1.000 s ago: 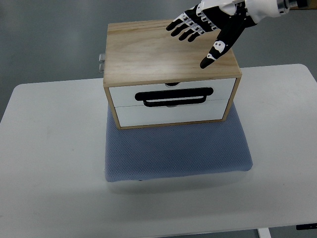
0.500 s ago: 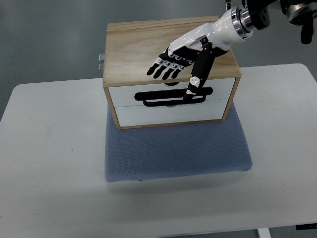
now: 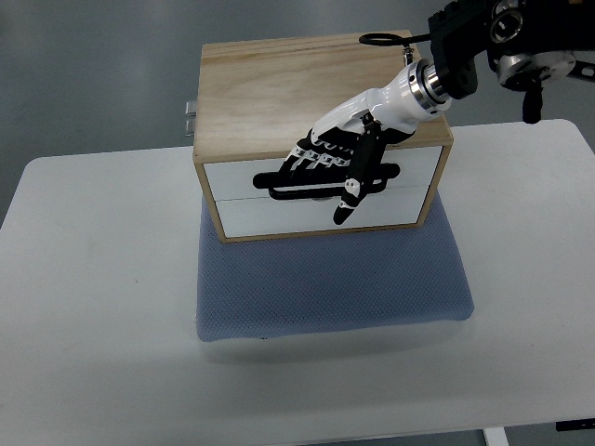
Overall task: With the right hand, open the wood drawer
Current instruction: 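Lower the right hand and hook fingers around the upper drawer's black handle, then pull the upper drawer handle toward the robot with the right hand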
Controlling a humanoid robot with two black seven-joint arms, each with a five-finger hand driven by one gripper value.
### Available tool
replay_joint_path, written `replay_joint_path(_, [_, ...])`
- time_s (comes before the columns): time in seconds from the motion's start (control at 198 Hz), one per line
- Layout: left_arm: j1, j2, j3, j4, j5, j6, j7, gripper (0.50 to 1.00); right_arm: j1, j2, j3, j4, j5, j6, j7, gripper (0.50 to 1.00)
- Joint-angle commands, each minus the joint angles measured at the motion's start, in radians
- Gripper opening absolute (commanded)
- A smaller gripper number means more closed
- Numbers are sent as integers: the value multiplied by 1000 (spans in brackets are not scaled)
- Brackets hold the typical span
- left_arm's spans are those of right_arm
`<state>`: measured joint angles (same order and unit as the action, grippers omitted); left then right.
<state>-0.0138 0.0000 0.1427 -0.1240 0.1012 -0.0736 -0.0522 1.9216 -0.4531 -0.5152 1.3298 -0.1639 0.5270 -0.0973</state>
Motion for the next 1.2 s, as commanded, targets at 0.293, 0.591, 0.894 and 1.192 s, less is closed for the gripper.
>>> replay_joint_path(0.293, [0, 0, 0, 0, 0, 0, 0, 1000, -6, 5, -20, 0, -8, -50, -5, 940])
replay_joint_path(0.591, [0, 0, 0, 0, 0, 0, 0, 1000, -23, 19, -55, 0, -11, -81, -4, 940])
replay_joint_path(0.894, [0, 0, 0, 1, 0, 0, 0, 1000, -23, 19, -68, 0, -26, -82, -16, 940])
replay_joint_path(1.192, [0, 0, 0, 1, 0, 0, 0, 1000, -23, 20, -82, 0, -28, -76, -16, 940])
